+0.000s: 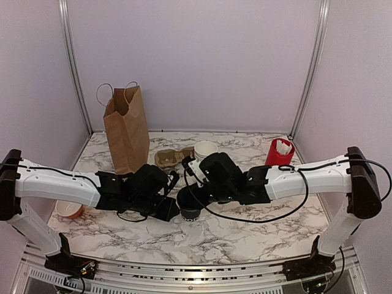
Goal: Pack the takeout coffee
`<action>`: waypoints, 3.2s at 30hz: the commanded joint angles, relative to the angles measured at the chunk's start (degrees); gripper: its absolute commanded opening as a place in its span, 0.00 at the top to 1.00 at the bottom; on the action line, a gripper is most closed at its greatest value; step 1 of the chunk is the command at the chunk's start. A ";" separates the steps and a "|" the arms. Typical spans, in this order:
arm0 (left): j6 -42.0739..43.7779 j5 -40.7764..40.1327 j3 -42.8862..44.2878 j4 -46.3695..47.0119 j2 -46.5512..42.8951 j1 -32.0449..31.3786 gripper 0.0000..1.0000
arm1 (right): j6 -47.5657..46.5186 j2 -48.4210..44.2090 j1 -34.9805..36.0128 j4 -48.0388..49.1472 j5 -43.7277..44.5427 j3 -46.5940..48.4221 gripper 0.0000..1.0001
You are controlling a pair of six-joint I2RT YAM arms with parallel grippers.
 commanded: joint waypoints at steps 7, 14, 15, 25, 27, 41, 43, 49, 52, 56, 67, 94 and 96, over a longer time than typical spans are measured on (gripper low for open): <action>3.72 -4.59 9.95 -2.81 -10.55 -0.04 0.88 | 0.17 1.72 0.48 -3.96 -1.34 0.74 0.85; -1.66 3.05 3.15 5.83 0.82 -0.14 0.89 | 0.26 1.76 0.49 -4.03 -1.47 0.71 0.85; -2.79 3.70 2.03 6.71 2.62 -0.12 0.90 | 0.30 1.84 0.52 -4.04 -1.47 0.72 0.85; -0.18 -2.30 3.15 2.40 -3.75 -0.22 0.89 | -0.04 1.37 0.42 -4.68 -1.44 1.62 0.85; 0.68 -3.10 4.19 1.26 -5.54 0.05 0.89 | -0.45 1.22 0.48 -4.92 -1.14 2.49 0.84; -1.39 -4.19 2.55 -1.22 -9.16 2.06 0.80 | -3.78 -0.81 0.20 -11.24 5.73 15.65 0.72; -2.17 -3.77 1.29 -0.81 -9.71 2.18 0.76 | -3.54 -2.12 -0.79 -12.71 6.60 15.00 0.67; -4.27 -0.34 -1.82 1.83 -9.80 2.16 0.65 | -3.64 -6.55 -4.54 -12.62 2.90 7.77 0.50; -5.52 2.62 -3.62 5.67 -9.45 2.19 0.61 | -4.38 -6.68 -5.27 -11.20 -1.07 5.26 0.43; -6.97 3.98 -4.10 6.73 -7.61 2.17 0.61 | -4.63 -5.10 -5.99 -11.48 -2.17 4.53 0.40; -6.30 3.76 -4.34 7.88 -4.98 3.83 0.63 | -2.39 -2.45 -7.17 -9.95 -4.01 2.35 0.40; -0.73 6.06 0.69 5.51 -3.15 9.61 0.65 | 1.59 -6.63 -3.65 -13.00 0.27 0.98 0.43; -0.73 5.95 0.44 5.36 -3.61 9.70 0.65 | 1.51 -6.56 -3.70 -13.10 0.42 1.20 0.43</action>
